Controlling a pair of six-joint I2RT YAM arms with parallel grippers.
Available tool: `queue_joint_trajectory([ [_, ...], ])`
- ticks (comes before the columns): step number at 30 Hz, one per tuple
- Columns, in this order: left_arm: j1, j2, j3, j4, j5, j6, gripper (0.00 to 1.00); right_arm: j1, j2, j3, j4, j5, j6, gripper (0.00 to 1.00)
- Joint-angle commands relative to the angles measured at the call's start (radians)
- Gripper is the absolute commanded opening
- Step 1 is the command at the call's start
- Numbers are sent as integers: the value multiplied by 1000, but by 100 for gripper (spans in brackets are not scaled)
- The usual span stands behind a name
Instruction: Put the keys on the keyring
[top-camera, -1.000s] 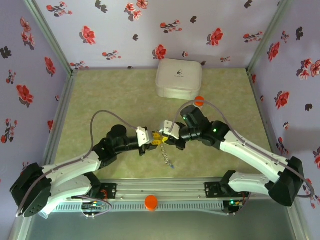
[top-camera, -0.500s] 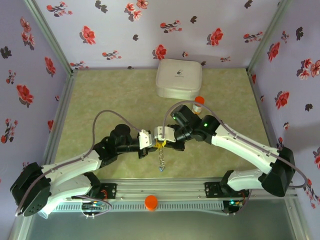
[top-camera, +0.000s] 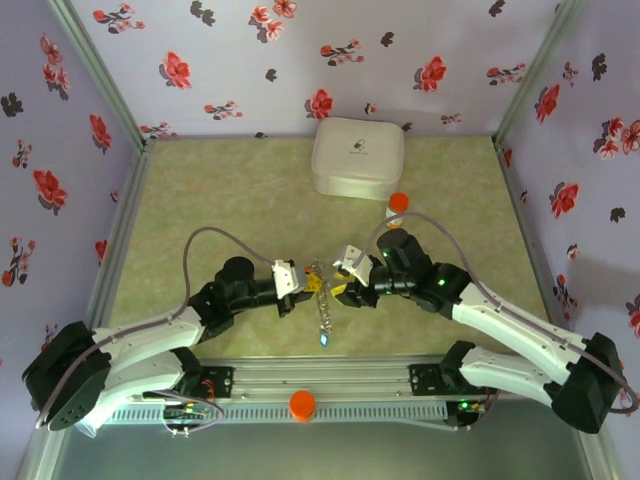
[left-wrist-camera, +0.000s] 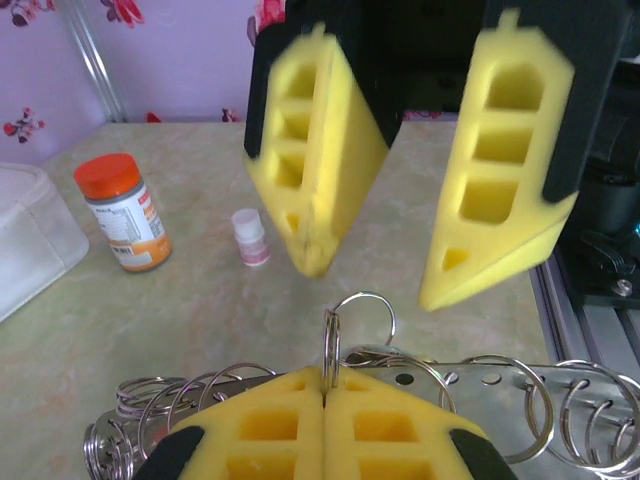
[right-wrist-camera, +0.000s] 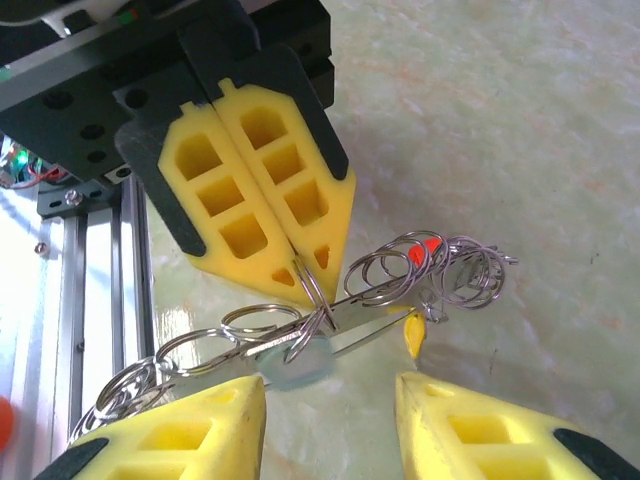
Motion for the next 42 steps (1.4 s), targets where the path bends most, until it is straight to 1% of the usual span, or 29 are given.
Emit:
queue_joint_trajectory([
  [1, -1, -4, 0, 99, -6, -20, 0, 0, 0, -6, 101, -40, 82, 36],
  [5, -1, -3, 3, 93, -11, -18, 0, -1, 8, -15, 138, -63, 113, 35],
  [7, -1, -1, 4, 94, -12, -16, 0, -1, 9, -21, 150, -56, 119, 32],
  [10, -1, -6, 3, 94, -12, -17, 0, -1, 25, -9, 125, -50, 112, 24],
  [12, -1, -11, 1, 94, -13, -16, 0, -2, 27, -6, 113, -47, 108, 16],
  [16, -1, -21, -4, 94, -19, -15, 0, -3, 28, 2, 76, -33, 93, 5],
  [18, 0, -24, -6, 95, -20, -15, 0, -7, 31, 8, 56, -34, 87, 1],
  [25, 0, -37, -11, 101, -24, -16, 0, -16, 32, -2, 45, -31, 88, 0],
  [29, -1, -45, -23, 146, -20, -32, 0, -17, 57, -12, 58, -20, 92, 0],
  [33, -1, -45, -24, 177, -12, -46, 0, -16, 73, -48, 140, -46, 129, 0],
  [34, -1, -46, -24, 176, -11, -47, 0, -16, 73, -56, 169, -52, 141, 2],
  [36, -1, -46, -27, 181, -11, -47, 0, -16, 58, -71, 213, -57, 154, 13],
  [38, 0, -37, -37, 198, -11, -46, 0, -19, 26, -90, 250, -49, 157, 30],
  [39, 0, -30, -43, 208, -11, -43, 0, -23, 0, -104, 269, -40, 151, 33],
  [42, 3, -9, -51, 250, -1, -42, 0, -27, -67, -139, 327, -8, 105, 38],
])
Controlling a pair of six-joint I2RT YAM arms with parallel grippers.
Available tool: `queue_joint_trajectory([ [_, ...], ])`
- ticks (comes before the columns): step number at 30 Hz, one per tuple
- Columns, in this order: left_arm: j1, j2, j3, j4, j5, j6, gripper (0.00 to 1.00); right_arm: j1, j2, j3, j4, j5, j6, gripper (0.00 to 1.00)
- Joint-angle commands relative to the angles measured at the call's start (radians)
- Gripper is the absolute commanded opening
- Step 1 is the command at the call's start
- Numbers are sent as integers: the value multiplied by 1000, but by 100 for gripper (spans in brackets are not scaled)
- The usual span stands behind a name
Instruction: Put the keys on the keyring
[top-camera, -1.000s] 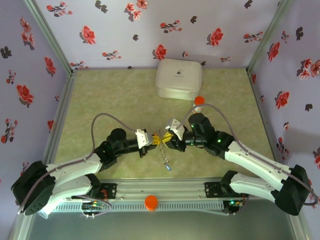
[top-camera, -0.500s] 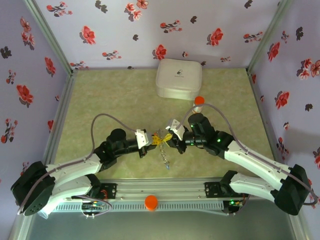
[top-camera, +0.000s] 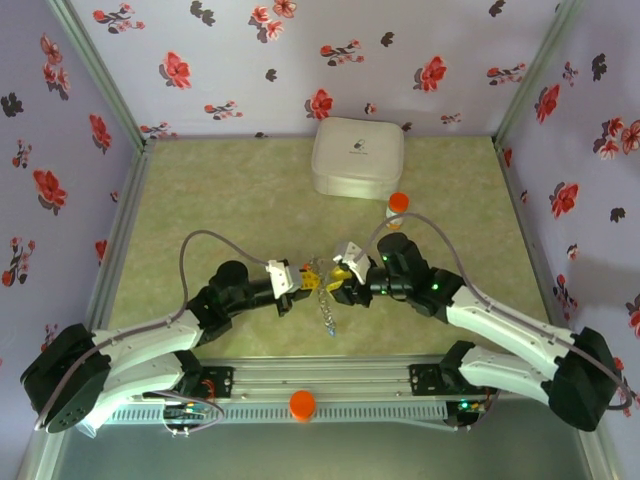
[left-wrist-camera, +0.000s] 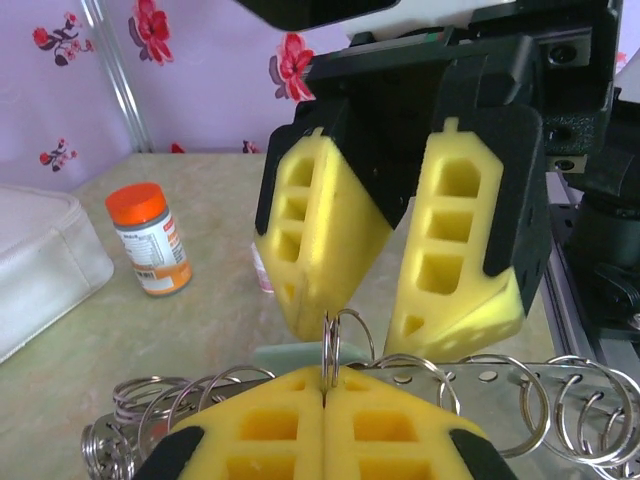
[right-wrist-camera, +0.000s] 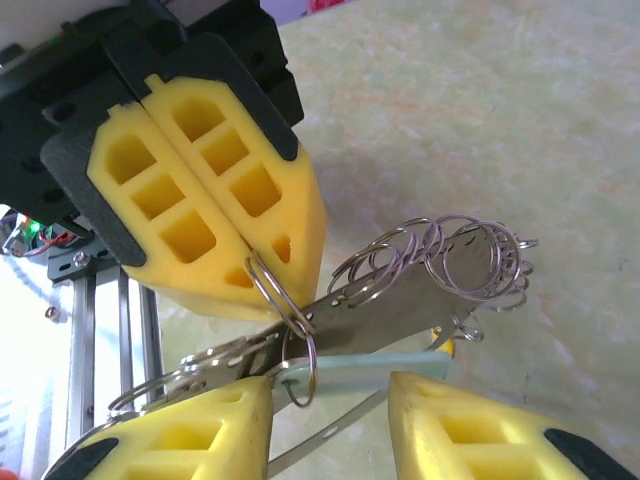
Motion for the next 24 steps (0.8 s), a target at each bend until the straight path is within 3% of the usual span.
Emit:
queue_joint_trajectory([
  [1, 7, 17, -4, 153, 30, -12, 0, -8, -75, -32, 126, 26, -48, 38],
  [10, 21, 99, -65, 333, 76, -39, 0, -28, -59, -14, 112, -53, -145, 36],
  [24, 23, 97, -61, 346, 112, -55, 0, -36, 8, 21, 84, -144, -133, 33],
])
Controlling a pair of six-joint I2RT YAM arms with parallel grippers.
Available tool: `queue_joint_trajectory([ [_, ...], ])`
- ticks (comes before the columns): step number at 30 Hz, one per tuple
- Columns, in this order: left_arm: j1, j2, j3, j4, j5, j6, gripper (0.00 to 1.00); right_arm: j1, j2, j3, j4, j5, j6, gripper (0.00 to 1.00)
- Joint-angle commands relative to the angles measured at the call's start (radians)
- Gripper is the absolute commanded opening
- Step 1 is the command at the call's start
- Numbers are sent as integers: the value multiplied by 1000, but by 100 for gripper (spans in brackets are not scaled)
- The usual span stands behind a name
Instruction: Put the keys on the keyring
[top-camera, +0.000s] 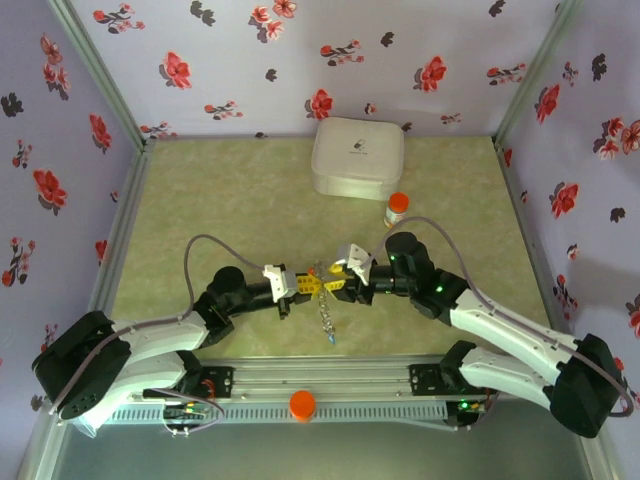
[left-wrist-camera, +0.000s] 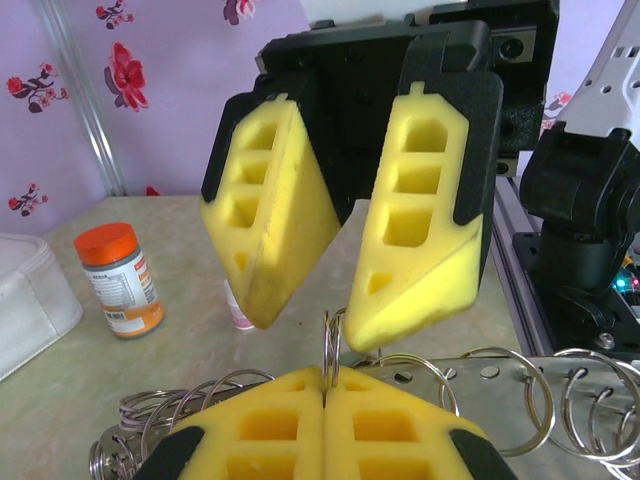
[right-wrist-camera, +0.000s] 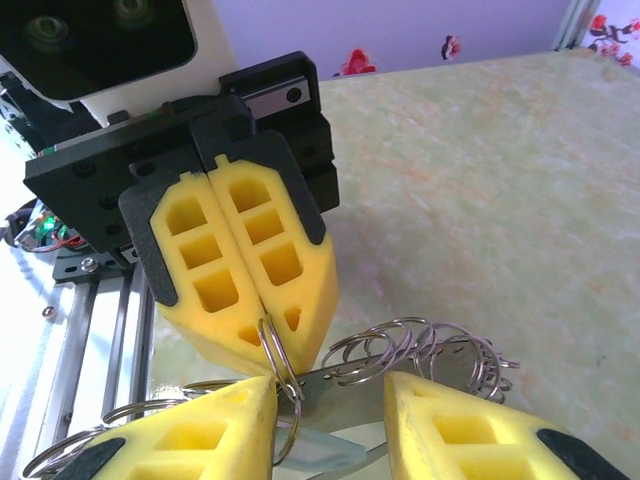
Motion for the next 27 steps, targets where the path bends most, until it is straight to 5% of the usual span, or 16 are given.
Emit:
queue_joint_trajectory([
  [1, 8, -5, 7, 79, 20, -14, 0, -8, 13, 33, 0, -45, 5, 32],
  [14, 7, -22, 31, 74, 21, -46, 0, -8, 33, 57, -3, -94, -6, 0],
  [16, 8, -37, 42, 2, -23, -50, 31, -8, 21, 74, -36, -84, -31, 0],
  [18, 8, -71, 52, -116, -38, -24, 36, -8, 26, 120, -136, -60, -82, 0],
  [22, 8, -138, 141, -411, -31, 73, 28, 4, 90, 295, -479, 42, -236, 0],
  [27, 8, -150, 206, -584, 8, 160, 22, 31, 151, 409, -660, 115, -344, 0],
])
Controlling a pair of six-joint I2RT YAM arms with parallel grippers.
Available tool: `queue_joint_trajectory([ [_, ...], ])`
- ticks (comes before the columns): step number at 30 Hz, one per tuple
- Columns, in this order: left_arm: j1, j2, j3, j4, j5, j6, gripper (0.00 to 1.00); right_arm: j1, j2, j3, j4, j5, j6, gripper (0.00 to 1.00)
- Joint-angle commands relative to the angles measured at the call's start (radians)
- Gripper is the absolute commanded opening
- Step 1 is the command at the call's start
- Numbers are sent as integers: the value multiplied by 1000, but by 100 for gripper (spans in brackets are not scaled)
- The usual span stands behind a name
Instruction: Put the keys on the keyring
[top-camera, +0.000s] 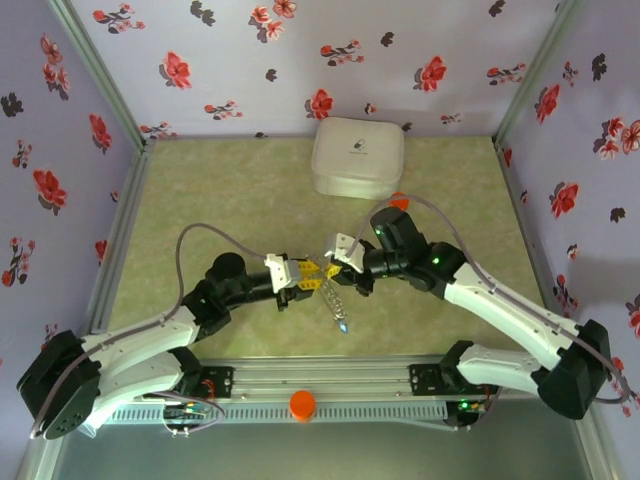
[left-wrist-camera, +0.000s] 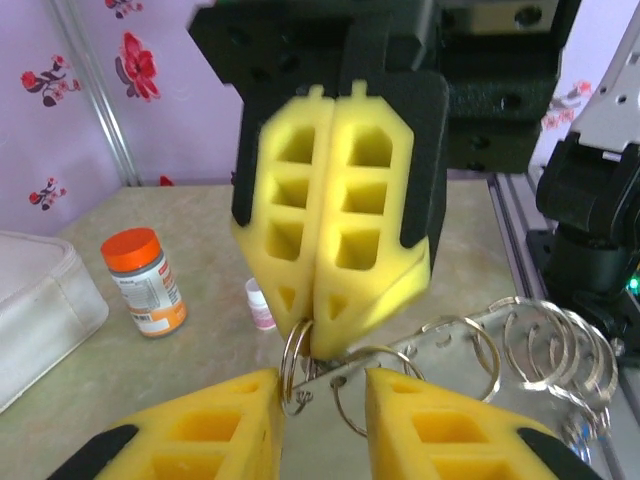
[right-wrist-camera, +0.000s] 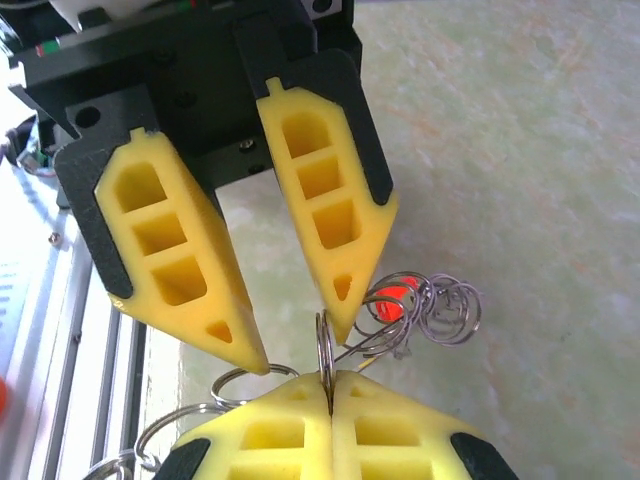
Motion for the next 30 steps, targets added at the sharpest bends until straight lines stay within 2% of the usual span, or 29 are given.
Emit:
queue_joint_trajectory([
  [1, 1, -1, 56, -196, 40, 100, 21, 21, 24, 65, -184, 68, -122, 0],
  [8, 3, 23, 108, -248, 75, 153, 21, 54, 74, 143, -267, 99, -185, 0],
  [16, 3, 56, 119, -225, 98, 138, 20, 91, 104, 161, -232, 95, -178, 0],
  [19, 3, 58, 121, -224, 100, 140, 13, 97, 111, 163, -217, 85, -165, 0],
  [22, 3, 52, 122, -210, 106, 130, 0, 101, 115, 163, -213, 86, -155, 0],
  [24, 3, 40, 113, -190, 107, 120, 0, 98, 107, 156, -204, 110, -136, 0],
  [26, 9, 25, 91, -156, 106, 101, 0, 62, 70, 118, -151, 80, -76, 21],
  [27, 11, 20, 78, -134, 106, 87, 0, 40, 45, 93, -117, 49, -42, 28],
  [28, 16, 13, 59, -95, 107, 67, 0, 23, 19, 64, -83, 23, -11, 32],
  [30, 26, 8, 21, -6, 105, 18, 0, 14, -11, 14, -49, 24, 20, 35],
])
